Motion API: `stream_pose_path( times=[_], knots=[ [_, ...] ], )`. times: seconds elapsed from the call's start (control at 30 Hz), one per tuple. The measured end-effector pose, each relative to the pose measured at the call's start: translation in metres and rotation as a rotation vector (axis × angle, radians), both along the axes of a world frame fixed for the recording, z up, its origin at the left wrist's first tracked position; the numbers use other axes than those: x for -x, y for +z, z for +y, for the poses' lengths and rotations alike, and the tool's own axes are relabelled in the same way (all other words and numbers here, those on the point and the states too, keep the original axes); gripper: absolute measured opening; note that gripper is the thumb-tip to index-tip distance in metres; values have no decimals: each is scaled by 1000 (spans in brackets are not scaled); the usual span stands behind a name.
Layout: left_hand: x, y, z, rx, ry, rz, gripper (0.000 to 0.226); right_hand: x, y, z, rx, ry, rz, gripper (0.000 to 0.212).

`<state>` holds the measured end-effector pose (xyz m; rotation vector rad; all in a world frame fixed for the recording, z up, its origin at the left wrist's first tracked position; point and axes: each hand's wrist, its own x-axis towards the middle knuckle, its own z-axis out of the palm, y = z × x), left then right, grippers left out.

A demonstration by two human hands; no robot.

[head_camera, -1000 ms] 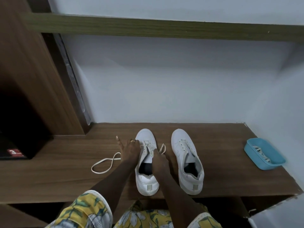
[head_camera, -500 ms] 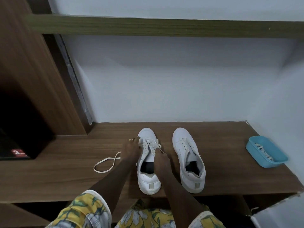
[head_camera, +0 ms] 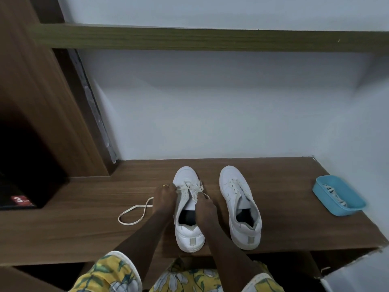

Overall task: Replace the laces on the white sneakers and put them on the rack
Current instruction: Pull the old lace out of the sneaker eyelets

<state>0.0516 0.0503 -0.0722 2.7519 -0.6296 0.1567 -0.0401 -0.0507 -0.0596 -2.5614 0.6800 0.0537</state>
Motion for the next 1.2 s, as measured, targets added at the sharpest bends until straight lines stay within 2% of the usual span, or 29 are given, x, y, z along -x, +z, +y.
stream_pose_path(
  times=[0.07,0.13,0.4,0.53,0.7,0.8,0.9,1.0,1.1,1.2],
  knots=[
    [6,0,10,-78,62,66,23,0,0,0,11,4,14,36],
    [3,-8,21,-26,139,87,11,1,-1,-1,22,6,23,40],
    [-14,-22,49,149,399,149,22,-2,-1,-1,17,9,36,41],
    [-8,-13,32,151,322,187,30,-1,-2,-1,18,13,43,42],
    [-4,3,-8,135,-28,86,28,-2,0,-1,24,15,43,41],
    [-1,4,-20,29,-171,-3,26,-3,0,0,-4,16,43,43],
    [-2,8,-24,0,-144,19,22,-4,1,0,3,17,54,47],
    [-3,7,-26,-31,-77,47,9,-3,0,-2,22,22,48,43],
    [-1,4,-25,-49,-77,45,21,-2,0,-2,34,20,39,41],
    [-2,1,-20,-51,39,97,24,-3,0,-1,40,15,34,42]
  ],
)
